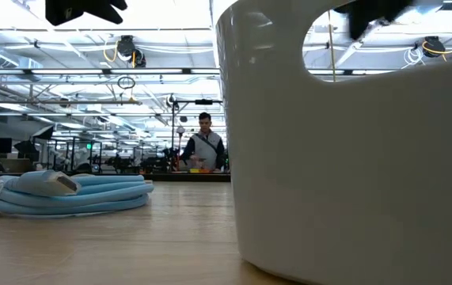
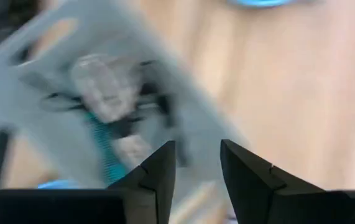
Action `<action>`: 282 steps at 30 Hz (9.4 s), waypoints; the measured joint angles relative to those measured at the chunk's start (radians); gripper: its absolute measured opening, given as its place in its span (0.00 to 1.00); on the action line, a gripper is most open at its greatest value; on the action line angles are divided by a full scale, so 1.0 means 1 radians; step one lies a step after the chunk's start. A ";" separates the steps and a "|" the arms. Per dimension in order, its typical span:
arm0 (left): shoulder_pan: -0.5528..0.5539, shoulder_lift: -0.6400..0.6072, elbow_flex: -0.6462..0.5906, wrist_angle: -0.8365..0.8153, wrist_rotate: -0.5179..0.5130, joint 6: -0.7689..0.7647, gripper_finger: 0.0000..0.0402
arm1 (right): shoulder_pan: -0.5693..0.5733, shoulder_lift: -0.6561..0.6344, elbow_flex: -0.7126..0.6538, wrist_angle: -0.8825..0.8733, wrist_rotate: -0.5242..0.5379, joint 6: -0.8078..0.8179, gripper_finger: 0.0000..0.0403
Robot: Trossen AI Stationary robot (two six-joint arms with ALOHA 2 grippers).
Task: Sort cables
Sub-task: Put the left blue HDMI cable into the yellow bin
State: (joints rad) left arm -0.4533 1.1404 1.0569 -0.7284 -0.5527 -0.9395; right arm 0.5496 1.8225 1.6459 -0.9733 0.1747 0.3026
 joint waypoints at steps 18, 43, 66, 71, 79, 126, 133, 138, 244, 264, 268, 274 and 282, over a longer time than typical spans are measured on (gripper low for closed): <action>0.012 0.000 -0.005 -0.105 0.381 0.111 0.27 | -0.285 -0.064 0.000 0.168 0.060 0.100 0.31; 0.041 0.199 -0.382 0.321 0.550 -0.514 0.63 | -0.306 -0.065 0.000 0.377 0.029 -0.004 0.32; 0.119 0.343 -0.382 0.384 0.649 -0.416 0.52 | -0.306 -0.102 -0.001 0.447 0.033 -0.027 0.32; 0.119 0.382 -0.381 0.412 0.660 -0.424 0.47 | -0.306 -0.101 -0.001 0.431 0.030 -0.012 0.32; 0.122 0.317 -0.383 0.467 0.605 -0.415 0.08 | -0.300 -0.101 -0.001 0.360 -0.025 -0.005 0.32; 0.188 -0.100 -0.035 0.095 -0.045 0.085 0.08 | -0.335 -0.330 -0.239 0.915 -0.046 0.266 0.32; 0.095 -0.098 0.074 0.047 -0.188 0.119 0.08 | -0.369 -0.346 -0.240 0.834 -0.019 0.234 0.32; 0.097 -0.072 0.106 0.040 -0.208 0.157 0.08 | -0.393 -0.349 -0.239 0.868 -0.022 0.236 0.32; 0.134 -0.213 0.106 -0.168 -0.311 -0.134 0.36 | -0.367 -0.085 0.087 0.403 -0.287 0.030 0.06; 0.033 -0.230 0.105 -0.351 0.208 0.036 0.23 | -0.290 0.354 0.574 0.109 -0.301 -0.165 0.06; -0.034 -0.177 0.107 -0.306 0.278 0.120 0.30 | -0.285 0.290 0.576 0.109 -0.237 -0.138 0.06; -0.085 -0.041 0.106 -0.237 0.249 0.359 0.44 | -0.294 0.202 0.577 0.181 -0.145 -0.071 0.06; -0.031 -0.017 0.106 -0.189 0.078 0.437 0.59 | -0.289 0.205 0.575 0.202 -0.090 0.038 0.06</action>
State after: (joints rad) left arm -0.4847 1.1236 1.1625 -0.9174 -0.4750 -0.5024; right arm 0.2609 2.0275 2.2208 -0.7713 0.0851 0.3405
